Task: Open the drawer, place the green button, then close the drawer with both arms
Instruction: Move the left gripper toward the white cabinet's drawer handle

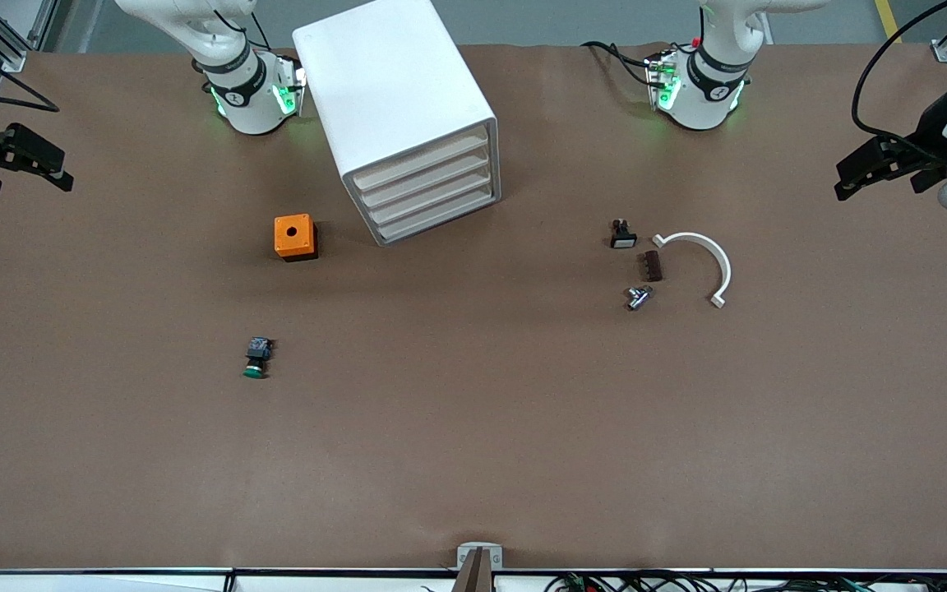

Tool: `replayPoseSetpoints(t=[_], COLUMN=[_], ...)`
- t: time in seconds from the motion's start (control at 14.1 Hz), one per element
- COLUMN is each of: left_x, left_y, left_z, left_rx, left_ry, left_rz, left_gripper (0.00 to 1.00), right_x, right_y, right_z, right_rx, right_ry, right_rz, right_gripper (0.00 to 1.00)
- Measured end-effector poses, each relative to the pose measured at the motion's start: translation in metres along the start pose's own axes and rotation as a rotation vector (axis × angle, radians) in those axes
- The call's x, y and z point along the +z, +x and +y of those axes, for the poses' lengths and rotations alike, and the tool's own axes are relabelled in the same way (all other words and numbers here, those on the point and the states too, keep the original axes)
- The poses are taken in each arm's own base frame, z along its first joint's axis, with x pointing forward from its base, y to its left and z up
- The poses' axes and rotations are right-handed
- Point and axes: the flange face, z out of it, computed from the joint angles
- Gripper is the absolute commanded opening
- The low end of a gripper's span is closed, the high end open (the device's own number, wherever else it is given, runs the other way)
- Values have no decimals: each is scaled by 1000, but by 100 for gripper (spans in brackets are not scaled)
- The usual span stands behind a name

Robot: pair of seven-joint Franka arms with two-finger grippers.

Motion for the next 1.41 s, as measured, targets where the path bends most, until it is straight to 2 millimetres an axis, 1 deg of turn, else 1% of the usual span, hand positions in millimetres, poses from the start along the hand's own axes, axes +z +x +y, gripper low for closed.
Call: replayPoseSetpoints(t=[0.35, 0.42, 0.57, 0.78, 0.92, 0.99, 1.13, 1.27, 1.41], left_x=[-2, 2, 19, 59, 89, 104, 136, 165, 197], left_y=[1, 3, 13, 31, 47, 54, 64, 69, 70], left_z=[-2, -1, 3, 9, 15, 22, 46, 77, 110], left_rx=[-3, -2, 2, -2, -49, -94, -213, -346, -481], left_ry=[-1, 0, 4, 14, 15, 6, -10, -23, -36], left_rz=[4, -4, -36, -102, -134, -153, -200, -249, -323], left_gripper=[100, 100, 100, 100, 100, 100, 100, 100, 100], right_x=[0, 0, 0, 1, 1, 2, 2, 2, 2], right_y=[0, 0, 0, 0, 0, -1, -1, -1, -1], right_z=[0, 0, 0, 0, 1, 1, 1, 1, 1], right_rx=[0, 0, 0, 1, 2, 2, 2, 3, 3], right_ry=[0, 0, 0, 0, 0, 1, 1, 1, 1], right_rz=[0, -1, -1, -2, -5, -9, -12, -12, -12], right_gripper=[100, 100, 100, 100, 100, 100, 100, 100, 100])
